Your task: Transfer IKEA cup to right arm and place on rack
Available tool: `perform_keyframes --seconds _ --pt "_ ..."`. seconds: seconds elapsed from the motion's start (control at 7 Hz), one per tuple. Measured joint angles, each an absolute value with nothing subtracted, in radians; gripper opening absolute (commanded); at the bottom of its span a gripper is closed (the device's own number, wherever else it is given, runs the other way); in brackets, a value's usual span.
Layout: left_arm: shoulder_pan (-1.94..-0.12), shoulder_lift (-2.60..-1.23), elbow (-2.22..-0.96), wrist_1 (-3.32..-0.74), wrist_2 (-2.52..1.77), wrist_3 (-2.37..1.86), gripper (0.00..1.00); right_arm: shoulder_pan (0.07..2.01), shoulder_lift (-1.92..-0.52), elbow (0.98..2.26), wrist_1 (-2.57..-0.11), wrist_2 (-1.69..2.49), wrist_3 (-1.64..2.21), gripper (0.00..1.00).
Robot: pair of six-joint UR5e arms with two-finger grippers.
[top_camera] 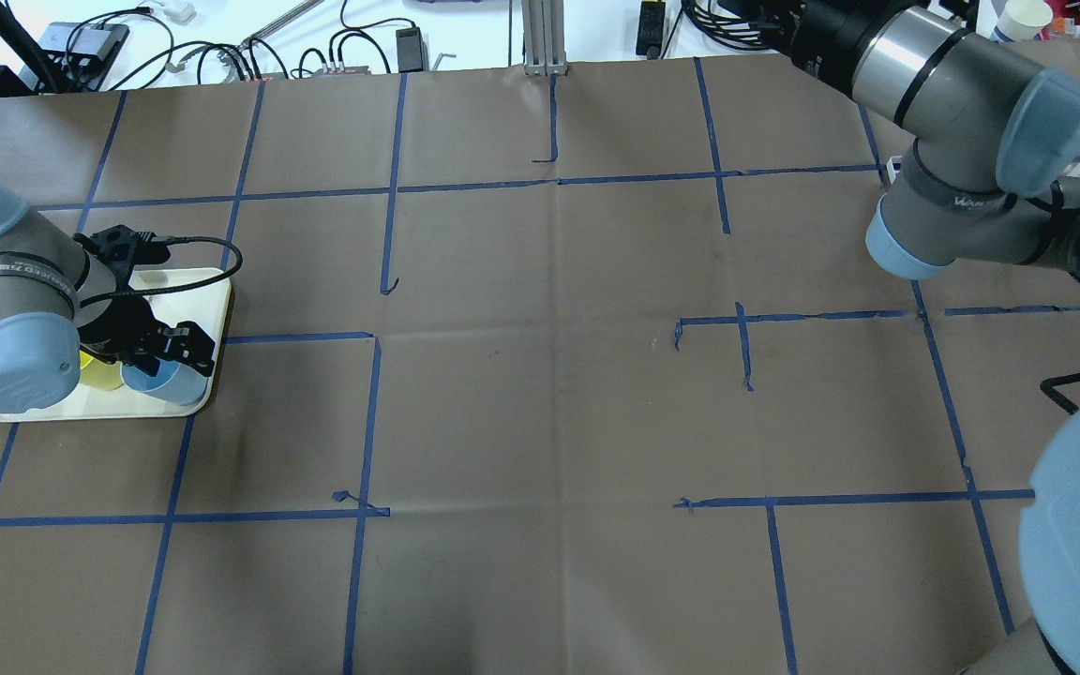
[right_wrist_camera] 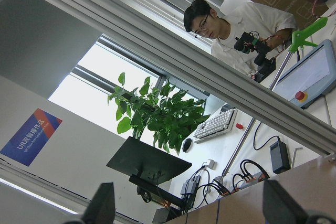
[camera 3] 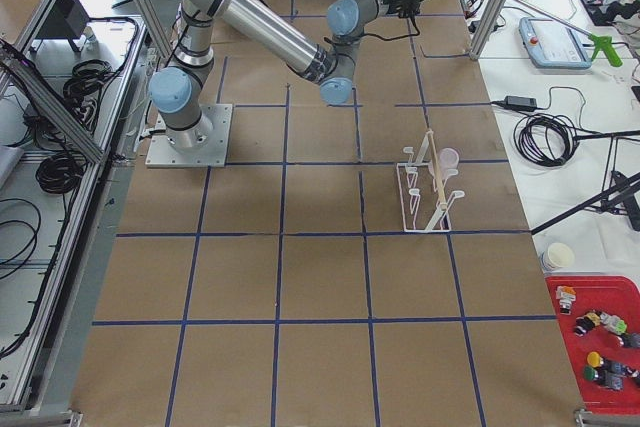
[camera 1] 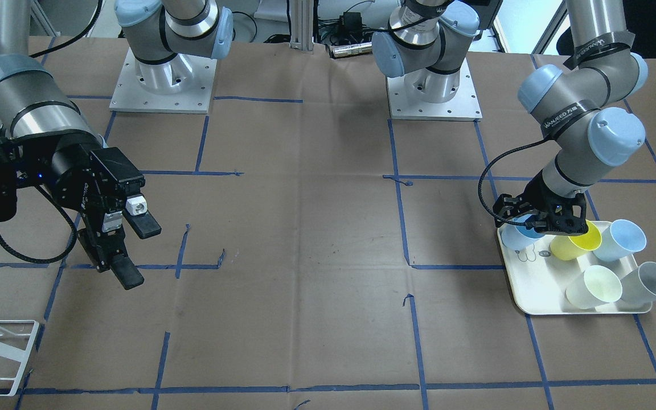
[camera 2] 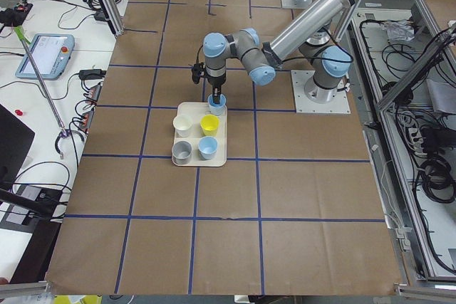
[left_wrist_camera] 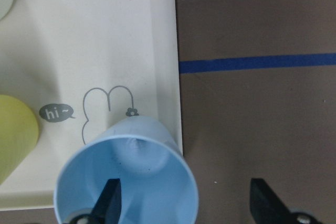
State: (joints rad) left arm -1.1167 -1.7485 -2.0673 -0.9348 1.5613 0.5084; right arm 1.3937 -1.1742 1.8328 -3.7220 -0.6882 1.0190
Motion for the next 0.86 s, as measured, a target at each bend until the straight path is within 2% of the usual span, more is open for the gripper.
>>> perform_keyframes --seconds 0.57,0.86 --pt "-1.117 -1.734 -2.047 -0.951 1.564 0.505 0.0 1.399 -1.093 1.835 -3.771 -0.629 1.171 1.0" --pt "-1.119 -1.695 -1.944 -1.075 1.566 0.506 0.0 1.411 -1.096 1.832 -3.778 -0.633 1.234 1.0"
